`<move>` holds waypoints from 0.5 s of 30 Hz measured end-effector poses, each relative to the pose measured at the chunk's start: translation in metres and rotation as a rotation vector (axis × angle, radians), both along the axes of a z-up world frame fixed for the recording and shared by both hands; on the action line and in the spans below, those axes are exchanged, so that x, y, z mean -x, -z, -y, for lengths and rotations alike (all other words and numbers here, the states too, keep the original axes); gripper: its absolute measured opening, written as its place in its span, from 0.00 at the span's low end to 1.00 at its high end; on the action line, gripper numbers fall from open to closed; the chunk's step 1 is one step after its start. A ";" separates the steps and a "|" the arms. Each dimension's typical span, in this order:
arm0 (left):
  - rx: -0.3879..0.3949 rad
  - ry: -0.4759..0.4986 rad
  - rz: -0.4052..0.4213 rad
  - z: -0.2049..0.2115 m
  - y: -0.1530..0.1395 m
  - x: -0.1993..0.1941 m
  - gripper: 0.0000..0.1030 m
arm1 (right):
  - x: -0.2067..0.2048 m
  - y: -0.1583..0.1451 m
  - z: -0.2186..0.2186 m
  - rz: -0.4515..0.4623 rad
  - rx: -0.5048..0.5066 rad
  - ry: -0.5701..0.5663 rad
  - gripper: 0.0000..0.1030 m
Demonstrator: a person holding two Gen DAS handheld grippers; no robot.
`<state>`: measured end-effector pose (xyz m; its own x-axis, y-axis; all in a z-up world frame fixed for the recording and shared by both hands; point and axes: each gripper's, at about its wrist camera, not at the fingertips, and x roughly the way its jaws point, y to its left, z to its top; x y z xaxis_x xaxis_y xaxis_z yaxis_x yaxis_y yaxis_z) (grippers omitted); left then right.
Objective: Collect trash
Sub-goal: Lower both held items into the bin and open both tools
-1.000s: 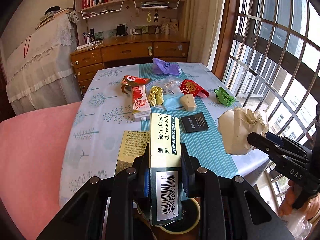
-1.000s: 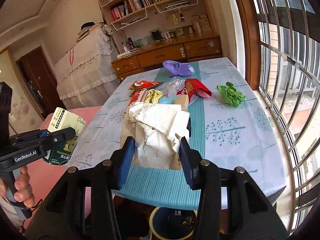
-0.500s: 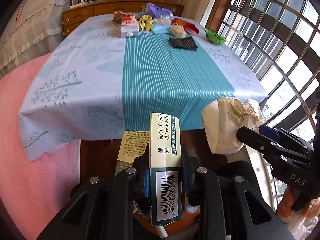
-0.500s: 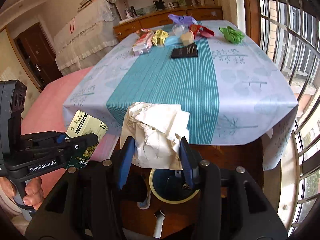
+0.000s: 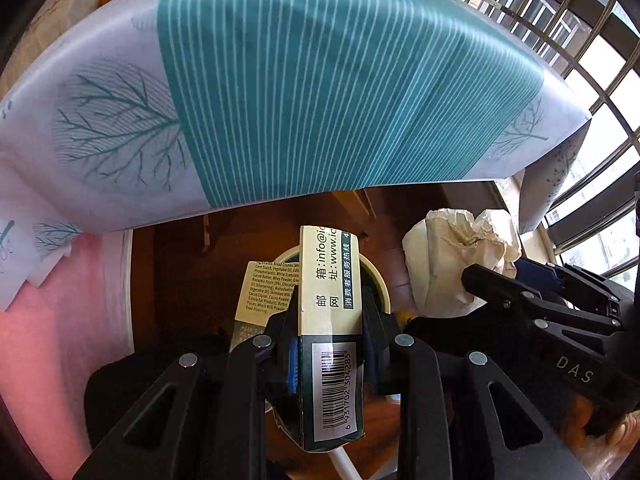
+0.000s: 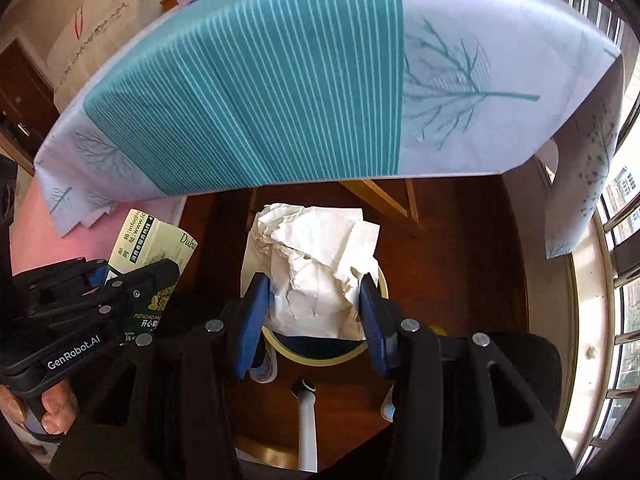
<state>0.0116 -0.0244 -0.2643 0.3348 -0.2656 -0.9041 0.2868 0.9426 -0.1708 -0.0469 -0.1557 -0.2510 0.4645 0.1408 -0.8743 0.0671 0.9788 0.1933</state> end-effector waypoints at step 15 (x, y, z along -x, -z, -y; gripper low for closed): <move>-0.057 0.012 -0.140 0.025 0.127 -0.045 0.23 | -0.037 0.117 0.010 -0.169 0.026 0.091 0.41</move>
<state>0.0570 -0.0498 -0.3912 0.2014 -0.2161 -0.9554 0.2751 0.9486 -0.1566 -0.0097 -0.1659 -0.3684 0.3206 0.0811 -0.9437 0.1847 0.9719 0.1462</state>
